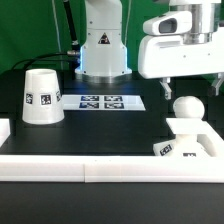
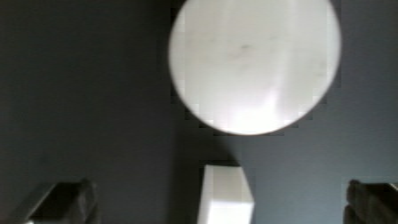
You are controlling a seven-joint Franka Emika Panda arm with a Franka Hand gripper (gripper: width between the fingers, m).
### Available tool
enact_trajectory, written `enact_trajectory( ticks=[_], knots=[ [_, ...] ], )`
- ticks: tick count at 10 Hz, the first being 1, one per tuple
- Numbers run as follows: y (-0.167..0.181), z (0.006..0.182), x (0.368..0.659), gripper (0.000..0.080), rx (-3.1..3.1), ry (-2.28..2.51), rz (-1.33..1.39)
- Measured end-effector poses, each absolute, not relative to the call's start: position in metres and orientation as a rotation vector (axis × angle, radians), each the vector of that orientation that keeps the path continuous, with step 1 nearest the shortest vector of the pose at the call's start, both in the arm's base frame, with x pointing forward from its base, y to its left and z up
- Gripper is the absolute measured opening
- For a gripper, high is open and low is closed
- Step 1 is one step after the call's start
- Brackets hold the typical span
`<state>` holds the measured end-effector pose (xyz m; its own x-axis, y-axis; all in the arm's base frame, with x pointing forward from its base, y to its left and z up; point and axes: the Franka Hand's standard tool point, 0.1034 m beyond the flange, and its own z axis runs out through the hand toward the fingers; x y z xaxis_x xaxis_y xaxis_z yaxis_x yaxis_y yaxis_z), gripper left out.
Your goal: Assemble lamp
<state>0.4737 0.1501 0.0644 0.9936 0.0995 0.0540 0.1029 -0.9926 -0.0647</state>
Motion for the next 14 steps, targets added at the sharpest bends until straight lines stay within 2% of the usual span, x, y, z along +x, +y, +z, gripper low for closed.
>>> enact_trajectory(
  ticks=[5, 8, 12, 13, 14],
  knots=[
    [0.152, 0.062, 0.47, 0.0699, -3.068, -0.173, -0.077],
    [0.158, 0.052, 0.45, 0.0699, -3.067, -0.195, -0.071],
    [0.156, 0.048, 0.443, 0.0699, -3.075, -0.203, -0.021],
    [0.153, 0.047, 0.436, 0.0699, -3.09, -0.215, 0.135],
    [0.156, 0.049, 0.441, 0.0699, -3.094, -0.218, 0.238]
  ],
)
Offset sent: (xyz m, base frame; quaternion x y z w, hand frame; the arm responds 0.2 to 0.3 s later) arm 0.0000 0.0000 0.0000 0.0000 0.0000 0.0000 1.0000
